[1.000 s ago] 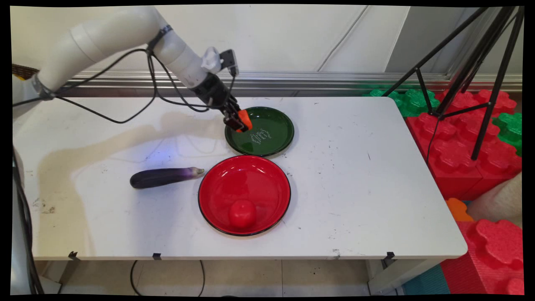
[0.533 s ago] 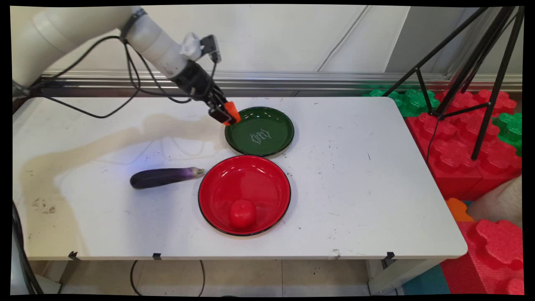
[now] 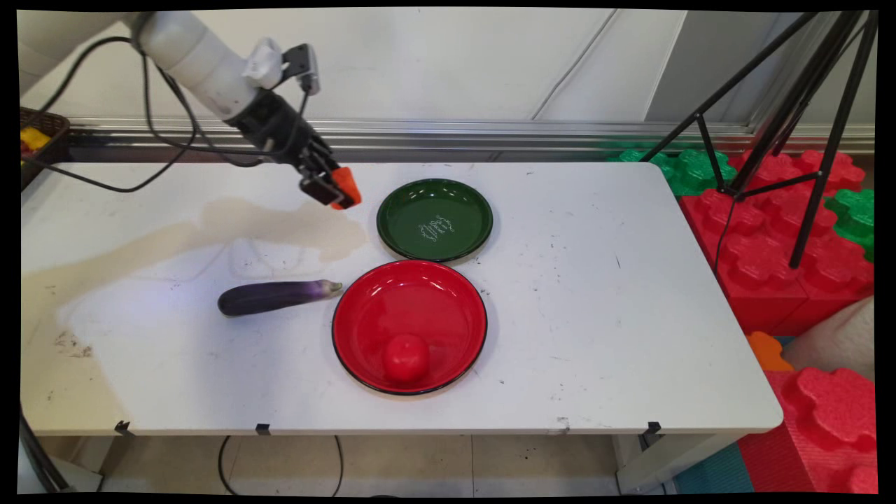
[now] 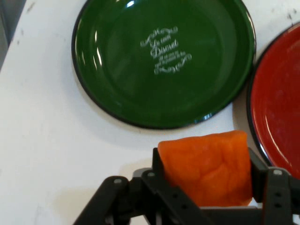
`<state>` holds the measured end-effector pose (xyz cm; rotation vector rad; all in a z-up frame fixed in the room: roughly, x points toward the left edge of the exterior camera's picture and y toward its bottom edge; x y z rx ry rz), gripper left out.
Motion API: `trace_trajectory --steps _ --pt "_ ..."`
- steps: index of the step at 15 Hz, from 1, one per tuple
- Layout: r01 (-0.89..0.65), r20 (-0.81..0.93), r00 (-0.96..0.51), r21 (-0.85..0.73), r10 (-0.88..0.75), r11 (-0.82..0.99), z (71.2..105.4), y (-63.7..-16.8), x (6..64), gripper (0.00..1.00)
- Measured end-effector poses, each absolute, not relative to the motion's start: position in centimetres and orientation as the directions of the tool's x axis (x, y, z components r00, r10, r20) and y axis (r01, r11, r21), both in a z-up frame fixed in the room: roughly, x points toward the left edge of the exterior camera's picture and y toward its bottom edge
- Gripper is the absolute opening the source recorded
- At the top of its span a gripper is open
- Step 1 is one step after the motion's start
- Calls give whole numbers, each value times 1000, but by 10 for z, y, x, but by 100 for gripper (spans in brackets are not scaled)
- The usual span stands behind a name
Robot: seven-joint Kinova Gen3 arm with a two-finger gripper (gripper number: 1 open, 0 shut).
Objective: Place the picked object on the table
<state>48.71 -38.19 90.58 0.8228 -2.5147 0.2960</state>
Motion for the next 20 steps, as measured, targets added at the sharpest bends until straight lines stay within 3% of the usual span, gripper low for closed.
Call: trace_trajectory --steps 9,20 --pt "-618 418 -727 -52 -545 784 900 -347 530 0" --pt "-645 357 -717 -14 -599 764 836 -360 561 0"
